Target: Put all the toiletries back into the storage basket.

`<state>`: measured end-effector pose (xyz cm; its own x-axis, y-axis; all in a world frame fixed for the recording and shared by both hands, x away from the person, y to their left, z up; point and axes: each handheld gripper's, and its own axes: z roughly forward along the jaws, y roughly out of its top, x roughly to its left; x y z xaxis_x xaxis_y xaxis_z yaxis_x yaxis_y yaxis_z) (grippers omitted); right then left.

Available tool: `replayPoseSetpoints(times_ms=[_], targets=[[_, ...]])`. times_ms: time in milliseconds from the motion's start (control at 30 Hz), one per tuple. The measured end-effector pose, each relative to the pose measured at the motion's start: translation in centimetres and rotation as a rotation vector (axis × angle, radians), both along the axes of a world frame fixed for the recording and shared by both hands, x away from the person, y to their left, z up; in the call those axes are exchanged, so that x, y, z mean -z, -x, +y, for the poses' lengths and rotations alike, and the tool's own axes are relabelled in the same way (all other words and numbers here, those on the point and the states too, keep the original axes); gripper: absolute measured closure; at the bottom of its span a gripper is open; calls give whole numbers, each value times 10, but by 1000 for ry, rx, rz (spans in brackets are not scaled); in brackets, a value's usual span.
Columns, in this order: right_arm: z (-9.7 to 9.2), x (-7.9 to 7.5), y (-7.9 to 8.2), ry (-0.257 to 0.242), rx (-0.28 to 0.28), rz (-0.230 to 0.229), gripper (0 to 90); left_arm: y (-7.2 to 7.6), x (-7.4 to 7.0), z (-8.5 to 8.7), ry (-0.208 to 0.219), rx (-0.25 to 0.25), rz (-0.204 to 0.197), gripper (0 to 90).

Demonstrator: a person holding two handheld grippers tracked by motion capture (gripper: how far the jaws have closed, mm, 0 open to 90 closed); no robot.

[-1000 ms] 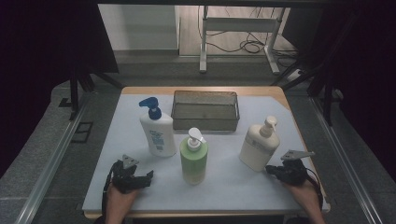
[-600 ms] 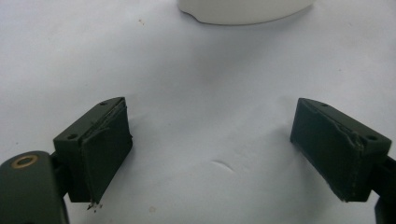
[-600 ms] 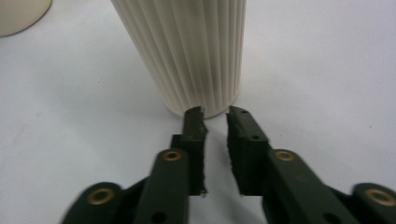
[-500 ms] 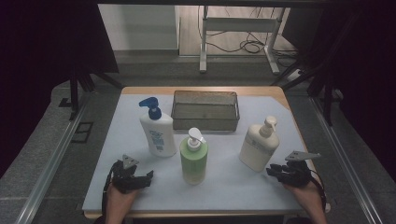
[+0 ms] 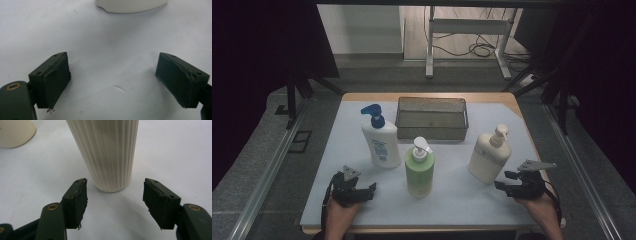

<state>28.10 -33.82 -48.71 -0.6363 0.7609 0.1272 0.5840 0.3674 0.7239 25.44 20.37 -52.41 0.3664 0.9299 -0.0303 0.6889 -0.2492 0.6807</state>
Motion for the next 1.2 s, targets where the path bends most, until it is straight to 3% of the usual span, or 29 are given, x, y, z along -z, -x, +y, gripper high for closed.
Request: replayPoseSetpoints(times_ms=[933, 1200], targets=[[13, -27, -7, 4, -31, -80, 152, 0, 0, 0, 1, -1, -1, 118], [18, -35, -12, -18, -40, -106, 130, 0, 0, 0, 2, -1, 0, 118]])
